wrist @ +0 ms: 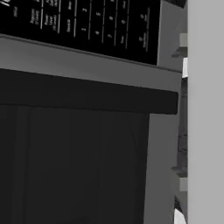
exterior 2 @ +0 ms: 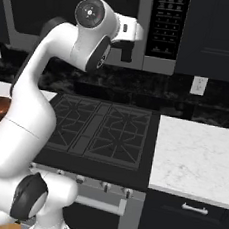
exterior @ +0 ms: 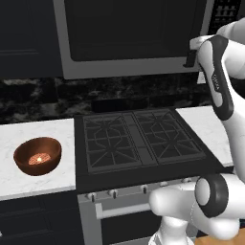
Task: Open the microwave, place the bowl with waffle inside the microwave, then close the microwave door and turn it on.
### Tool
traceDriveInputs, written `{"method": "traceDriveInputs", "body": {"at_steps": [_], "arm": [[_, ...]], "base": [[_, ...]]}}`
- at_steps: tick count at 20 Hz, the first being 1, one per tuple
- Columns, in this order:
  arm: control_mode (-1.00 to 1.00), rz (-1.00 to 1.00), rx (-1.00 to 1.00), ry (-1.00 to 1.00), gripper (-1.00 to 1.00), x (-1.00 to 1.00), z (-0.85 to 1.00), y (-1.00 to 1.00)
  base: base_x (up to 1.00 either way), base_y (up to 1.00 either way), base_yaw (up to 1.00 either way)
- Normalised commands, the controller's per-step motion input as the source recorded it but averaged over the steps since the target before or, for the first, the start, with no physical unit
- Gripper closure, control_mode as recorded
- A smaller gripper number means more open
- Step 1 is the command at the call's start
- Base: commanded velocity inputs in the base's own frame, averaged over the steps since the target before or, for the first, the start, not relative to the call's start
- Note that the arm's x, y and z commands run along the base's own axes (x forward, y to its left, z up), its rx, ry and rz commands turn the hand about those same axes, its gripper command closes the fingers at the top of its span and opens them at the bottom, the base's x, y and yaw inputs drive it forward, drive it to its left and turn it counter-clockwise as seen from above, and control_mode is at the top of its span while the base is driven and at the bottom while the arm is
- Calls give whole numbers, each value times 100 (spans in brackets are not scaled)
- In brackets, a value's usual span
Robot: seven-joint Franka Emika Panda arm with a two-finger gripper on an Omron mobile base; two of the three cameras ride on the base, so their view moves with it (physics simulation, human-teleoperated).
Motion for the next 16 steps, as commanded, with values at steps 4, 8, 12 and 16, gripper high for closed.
{"method": "traceDriveInputs", "body": {"at_steps": [4,8,12,16], "arm": [[-100,0,0,0,-100,42,11,-1],[-100,0,0,0,-100,40,1,0],[-100,0,0,-2,-100,38,0,-1],[-100,0,0,-3,-100,42,0,-13]], "base": [[0,0,0],[0,0,0],[0,0,0],[0,0,0]]}}
